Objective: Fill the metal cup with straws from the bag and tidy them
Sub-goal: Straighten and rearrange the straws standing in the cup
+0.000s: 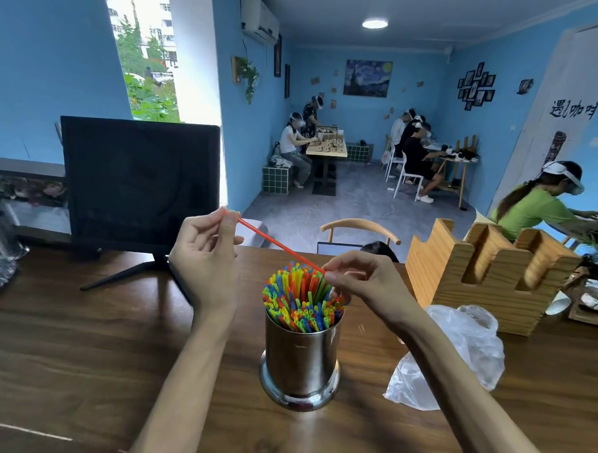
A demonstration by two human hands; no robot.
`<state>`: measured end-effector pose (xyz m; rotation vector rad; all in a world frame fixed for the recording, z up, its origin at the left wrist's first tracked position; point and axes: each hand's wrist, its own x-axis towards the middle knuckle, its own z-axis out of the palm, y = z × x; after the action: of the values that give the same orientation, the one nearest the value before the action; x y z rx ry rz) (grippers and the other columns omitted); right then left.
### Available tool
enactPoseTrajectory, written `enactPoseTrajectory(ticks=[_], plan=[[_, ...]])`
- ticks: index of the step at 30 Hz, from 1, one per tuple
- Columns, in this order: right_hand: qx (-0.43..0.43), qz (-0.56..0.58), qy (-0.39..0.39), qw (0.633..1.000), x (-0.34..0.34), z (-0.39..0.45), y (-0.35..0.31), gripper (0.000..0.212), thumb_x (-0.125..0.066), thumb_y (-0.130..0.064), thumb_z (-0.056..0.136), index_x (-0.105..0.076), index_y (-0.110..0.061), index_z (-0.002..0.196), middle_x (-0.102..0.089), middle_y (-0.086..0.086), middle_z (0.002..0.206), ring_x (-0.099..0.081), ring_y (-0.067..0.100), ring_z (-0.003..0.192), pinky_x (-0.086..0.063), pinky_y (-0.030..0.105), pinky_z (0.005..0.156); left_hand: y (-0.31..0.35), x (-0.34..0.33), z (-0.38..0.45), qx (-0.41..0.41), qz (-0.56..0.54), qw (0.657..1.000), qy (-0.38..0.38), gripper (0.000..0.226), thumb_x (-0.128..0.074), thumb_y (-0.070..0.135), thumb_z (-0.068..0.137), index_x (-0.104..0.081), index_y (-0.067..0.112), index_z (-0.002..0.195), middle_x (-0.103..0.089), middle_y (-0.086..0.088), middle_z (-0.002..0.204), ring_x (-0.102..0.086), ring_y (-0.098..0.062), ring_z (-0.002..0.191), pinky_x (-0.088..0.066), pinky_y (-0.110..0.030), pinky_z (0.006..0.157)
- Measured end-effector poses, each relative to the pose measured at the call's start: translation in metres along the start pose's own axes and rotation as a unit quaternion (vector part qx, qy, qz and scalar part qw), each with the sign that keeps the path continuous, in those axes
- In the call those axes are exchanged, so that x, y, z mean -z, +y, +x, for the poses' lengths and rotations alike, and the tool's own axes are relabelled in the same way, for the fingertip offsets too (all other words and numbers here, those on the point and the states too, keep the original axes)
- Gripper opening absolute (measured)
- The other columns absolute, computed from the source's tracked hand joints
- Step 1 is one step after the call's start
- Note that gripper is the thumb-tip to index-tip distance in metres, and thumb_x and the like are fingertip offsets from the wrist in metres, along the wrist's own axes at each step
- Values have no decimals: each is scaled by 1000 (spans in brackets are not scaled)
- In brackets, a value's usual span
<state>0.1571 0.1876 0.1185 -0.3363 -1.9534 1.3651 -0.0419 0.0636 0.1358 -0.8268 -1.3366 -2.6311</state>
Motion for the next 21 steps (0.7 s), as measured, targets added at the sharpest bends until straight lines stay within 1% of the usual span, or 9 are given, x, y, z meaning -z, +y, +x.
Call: enactPoseTrajectory(ticks=[4, 6, 9, 11, 13, 15, 17, 18, 21], plan=[[-23, 42, 52, 997, 9, 2, 4, 21, -85, -27, 77, -80, -20, 96, -77, 11, 85, -72, 21, 70, -57, 26, 63, -11, 6, 2, 28, 12, 999, 13, 7, -77, 21, 92, -70, 19, 94, -79, 0, 86, -71, -11, 66, -50, -20, 54], [-27, 43, 54, 997, 11, 4, 4, 21, -85, -24, 78, -81, -20, 98, -78, 12, 87, -74, 23, 75, -58, 27, 68, -12, 6, 1, 47, 5, 998, 31, 7, -75, 18, 93, -69, 17, 96, -79, 3, 85, -70, -9, 66, -51, -22, 56], [2, -67, 33, 997, 2, 9, 3, 21, -86, -18, 81, -80, -22, 100, -80, -1, 93, -77, 15, 90, -61, 27, 79, -2, 0, -1, 24, -12, 999, 42, 8, -76, 21, 92, -71, 23, 98, -79, -1, 93, -70, -8, 69, -52, -21, 57], [14, -137, 12, 990, -8, 12, 4, 22, -86, -18, 81, -79, -21, 101, -80, -5, 92, -75, 8, 91, -60, 29, 84, 10, -7, -2, -18, -18, 999, 27, 10, -77, 23, 92, -74, 31, 97, -79, -3, 96, -71, -8, 71, -52, -20, 58], [27, -198, -3, 980, -17, 13, 4, 18, -87, -22, 80, -80, -23, 97, -78, -10, 90, -71, 3, 88, -55, 24, 81, 20, -15, -3, -60, -10, 998, -16, 12, -76, 21, 92, -76, 32, 98, -79, 2, 92, -72, -9, 75, -54, -22, 62], [32, -246, -14, 969, -20, 12, 5, 14, -87, -29, 80, -81, -30, 93, -74, -18, 88, -67, 1, 89, -49, 20, 78, 26, -22, -7, -93, 17, 991, -97, 16, -75, 21, 93, -76, 37, 96, -78, 7, 91, -74, -12, 84, -57, -27, 68], [28, -270, -20, 962, -18, 9, 7, 11, -83, -36, 82, -81, -35, 93, -72, -20, 89, -63, 2, 92, -49, 25, 78, 25, -24, -11, -115, 75, 973, -184, 19, -75, 19, 93, -76, 38, 97, -77, 11, 90, -73, -11, 85, -55, -24, 71], [26, -264, -16, 964, -16, 6, 9, 12, -81, -39, 84, -81, -35, 95, -73, -17, 91, -63, 4, 94, -51, 29, 79, 21, -25, -13, -125, 111, 960, -223, 17, -75, 18, 93, -76, 34, 99, -76, 12, 91, -72, -10, 84, -53, -19, 72], [30, -189, 2, 982, -2, -5, 12, 20, -77, -50, 83, -80, -33, 94, -75, -10, 94, -67, 12, 97, -56, 43, 84, 8, -21, -19, -107, 209, 914, -330, 12, -76, 18, 92, -77, 28, 99, -74, 15, 92, -69, -5, 86, -48, -10, 74]])
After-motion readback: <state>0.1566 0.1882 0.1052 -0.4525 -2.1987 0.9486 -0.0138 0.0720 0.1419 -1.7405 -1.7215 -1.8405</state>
